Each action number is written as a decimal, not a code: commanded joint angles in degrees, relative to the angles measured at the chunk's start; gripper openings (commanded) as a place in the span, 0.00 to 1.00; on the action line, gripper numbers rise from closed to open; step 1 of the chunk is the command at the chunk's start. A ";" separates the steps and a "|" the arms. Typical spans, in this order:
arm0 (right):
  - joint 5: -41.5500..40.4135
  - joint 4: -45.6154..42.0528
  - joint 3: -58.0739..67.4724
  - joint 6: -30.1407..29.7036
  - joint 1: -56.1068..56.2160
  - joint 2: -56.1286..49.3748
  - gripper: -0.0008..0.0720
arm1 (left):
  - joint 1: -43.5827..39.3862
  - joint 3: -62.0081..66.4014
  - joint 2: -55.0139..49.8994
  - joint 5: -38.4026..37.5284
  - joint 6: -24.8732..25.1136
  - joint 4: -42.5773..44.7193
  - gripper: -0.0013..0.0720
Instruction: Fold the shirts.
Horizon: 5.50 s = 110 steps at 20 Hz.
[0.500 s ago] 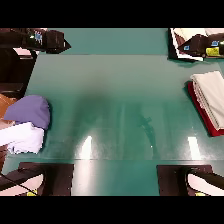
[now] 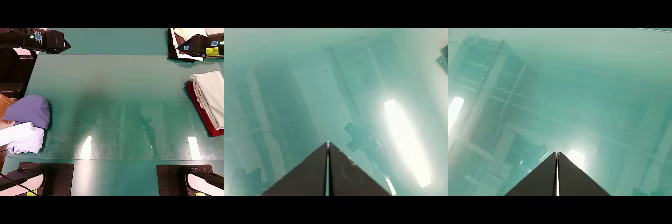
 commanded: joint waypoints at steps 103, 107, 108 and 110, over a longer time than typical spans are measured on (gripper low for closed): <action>-2.91 -5.11 -45.51 5.31 -4.92 3.19 0.67 | -1.49 -0.35 -23.91 -6.47 4.55 8.33 0.06; -9.64 1.79 -45.13 2.51 1.95 -6.91 0.67 | -1.49 -0.35 -23.91 -6.54 4.55 8.33 0.06; -10.21 2.03 -44.06 2.49 3.37 -9.14 0.67 | -1.49 -0.35 -23.91 -6.49 4.57 8.33 0.06; -9.97 1.95 -40.70 1.42 5.90 -12.70 0.52 | -1.49 -0.35 -23.91 -6.64 4.55 8.33 0.06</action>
